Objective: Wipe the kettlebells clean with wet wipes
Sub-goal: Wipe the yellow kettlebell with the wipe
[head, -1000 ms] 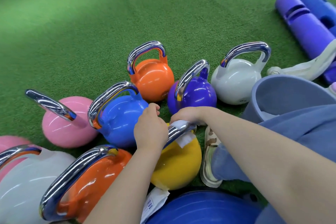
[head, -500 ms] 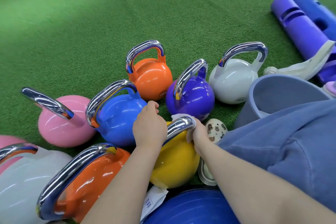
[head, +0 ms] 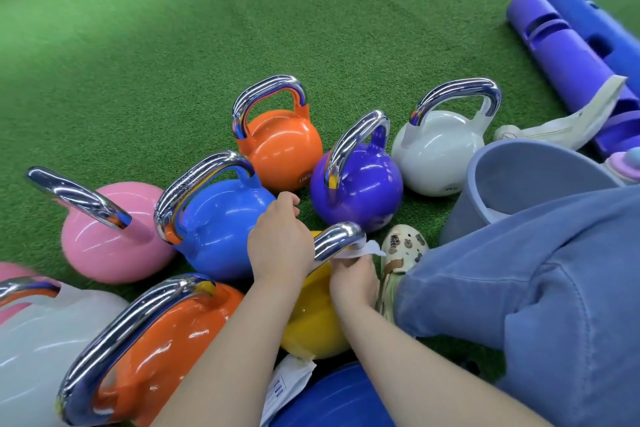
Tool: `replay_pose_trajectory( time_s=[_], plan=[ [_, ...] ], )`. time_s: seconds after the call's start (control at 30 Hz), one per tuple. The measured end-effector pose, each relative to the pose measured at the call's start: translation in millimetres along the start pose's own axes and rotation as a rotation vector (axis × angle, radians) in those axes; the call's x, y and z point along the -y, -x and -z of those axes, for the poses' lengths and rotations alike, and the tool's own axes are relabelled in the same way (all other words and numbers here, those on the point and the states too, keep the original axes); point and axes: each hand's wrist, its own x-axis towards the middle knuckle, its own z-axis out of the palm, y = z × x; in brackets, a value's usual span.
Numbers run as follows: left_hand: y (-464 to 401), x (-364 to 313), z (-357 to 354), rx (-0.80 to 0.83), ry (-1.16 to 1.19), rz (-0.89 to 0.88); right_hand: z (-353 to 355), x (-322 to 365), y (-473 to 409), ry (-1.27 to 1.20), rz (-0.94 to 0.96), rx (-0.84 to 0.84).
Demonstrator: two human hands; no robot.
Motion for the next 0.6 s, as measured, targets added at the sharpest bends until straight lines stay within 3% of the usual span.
replay_pose_trajectory(
  time_s=[0.23,0.47,0.53,0.6],
  plan=[
    [-1.3,1.1,1.1,-0.006,0.02,0.0,13.9,13.9,-36.0,0.184,0.185,0.176],
    [-2.5,1.6,0.7,-0.029,0.003,-0.008,33.2,33.5,-22.4,-0.055,0.368,0.088],
    [-2.2,1.5,0.4,-0.038,0.01,-0.01,41.4,40.9,-12.2,0.048,0.528,0.094],
    [-2.4,2.5,0.1,-0.049,0.021,-0.008,44.0,43.2,-11.0,0.329,0.736,0.085]
  ],
)
